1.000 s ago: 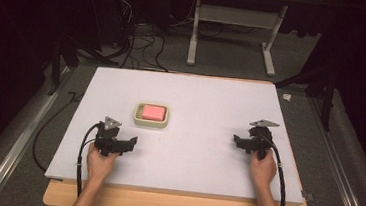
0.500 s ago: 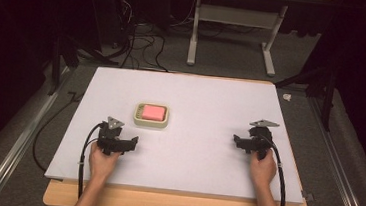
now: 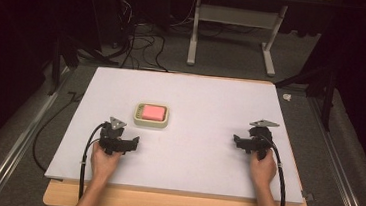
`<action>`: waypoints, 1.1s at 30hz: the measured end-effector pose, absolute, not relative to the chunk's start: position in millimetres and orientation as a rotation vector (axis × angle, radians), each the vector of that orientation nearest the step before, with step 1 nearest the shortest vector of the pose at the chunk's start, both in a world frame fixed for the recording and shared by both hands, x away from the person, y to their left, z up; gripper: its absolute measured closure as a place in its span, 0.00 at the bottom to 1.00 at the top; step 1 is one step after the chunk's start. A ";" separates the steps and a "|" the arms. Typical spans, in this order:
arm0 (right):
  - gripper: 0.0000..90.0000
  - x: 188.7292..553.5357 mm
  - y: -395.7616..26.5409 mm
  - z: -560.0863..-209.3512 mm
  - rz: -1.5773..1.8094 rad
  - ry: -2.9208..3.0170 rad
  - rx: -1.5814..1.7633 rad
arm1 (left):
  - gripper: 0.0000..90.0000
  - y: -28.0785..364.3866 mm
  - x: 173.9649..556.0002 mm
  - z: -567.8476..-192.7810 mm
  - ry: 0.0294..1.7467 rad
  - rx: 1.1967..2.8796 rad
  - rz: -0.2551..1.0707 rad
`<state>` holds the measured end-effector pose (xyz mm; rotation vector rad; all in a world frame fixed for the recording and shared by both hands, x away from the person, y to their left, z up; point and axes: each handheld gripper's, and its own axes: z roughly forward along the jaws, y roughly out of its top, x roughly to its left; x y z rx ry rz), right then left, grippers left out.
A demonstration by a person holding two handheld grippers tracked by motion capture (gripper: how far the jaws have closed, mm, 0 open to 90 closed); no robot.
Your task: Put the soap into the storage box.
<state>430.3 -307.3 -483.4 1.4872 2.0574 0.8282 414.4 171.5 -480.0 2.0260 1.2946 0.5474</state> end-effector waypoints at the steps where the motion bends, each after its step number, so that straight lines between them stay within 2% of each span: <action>1: 0.16 430.3 -307.3 -483.4 0.828 2.057 1.487 | 0.17 171.3 414.7 -480.5 1.296 2.025 0.552; 33: 0.16 430.2 -307.3 -483.5 0.828 2.058 1.487 | 0.16 169.9 416.7 -488.6 1.305 2.006 0.543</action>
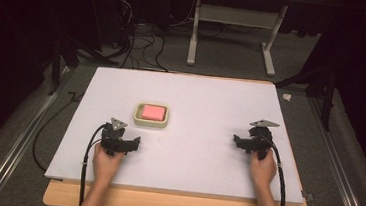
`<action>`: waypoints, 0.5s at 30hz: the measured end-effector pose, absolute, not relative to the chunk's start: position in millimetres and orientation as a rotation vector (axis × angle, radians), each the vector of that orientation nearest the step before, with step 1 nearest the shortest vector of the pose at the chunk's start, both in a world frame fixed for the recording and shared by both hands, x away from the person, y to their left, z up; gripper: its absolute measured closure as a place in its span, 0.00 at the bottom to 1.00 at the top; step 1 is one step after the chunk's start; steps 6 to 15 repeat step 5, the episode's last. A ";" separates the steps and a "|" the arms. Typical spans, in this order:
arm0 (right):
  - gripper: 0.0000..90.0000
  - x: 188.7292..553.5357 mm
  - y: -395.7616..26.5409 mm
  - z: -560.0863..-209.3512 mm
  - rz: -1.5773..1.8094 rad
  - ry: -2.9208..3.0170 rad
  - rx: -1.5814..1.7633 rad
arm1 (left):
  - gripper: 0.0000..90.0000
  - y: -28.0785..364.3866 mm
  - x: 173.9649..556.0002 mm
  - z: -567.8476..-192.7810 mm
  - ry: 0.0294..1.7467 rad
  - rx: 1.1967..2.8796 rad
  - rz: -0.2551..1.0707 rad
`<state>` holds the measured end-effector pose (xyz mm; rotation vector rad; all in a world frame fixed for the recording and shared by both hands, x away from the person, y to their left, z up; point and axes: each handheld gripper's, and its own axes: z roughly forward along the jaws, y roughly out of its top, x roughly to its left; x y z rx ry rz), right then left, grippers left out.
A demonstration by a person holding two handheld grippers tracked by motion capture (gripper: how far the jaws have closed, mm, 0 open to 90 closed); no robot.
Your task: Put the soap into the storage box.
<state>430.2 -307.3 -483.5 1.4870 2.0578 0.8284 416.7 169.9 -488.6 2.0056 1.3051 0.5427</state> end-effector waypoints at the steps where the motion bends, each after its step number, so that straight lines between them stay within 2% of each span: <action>1: 0.16 430.2 -307.3 -483.5 0.828 2.058 1.487 | 0.16 169.9 416.7 -488.6 1.305 2.006 0.543; 15: 0.16 430.2 -307.4 -483.5 0.828 2.058 1.487 | 0.16 169.9 416.7 -488.7 1.306 2.004 0.543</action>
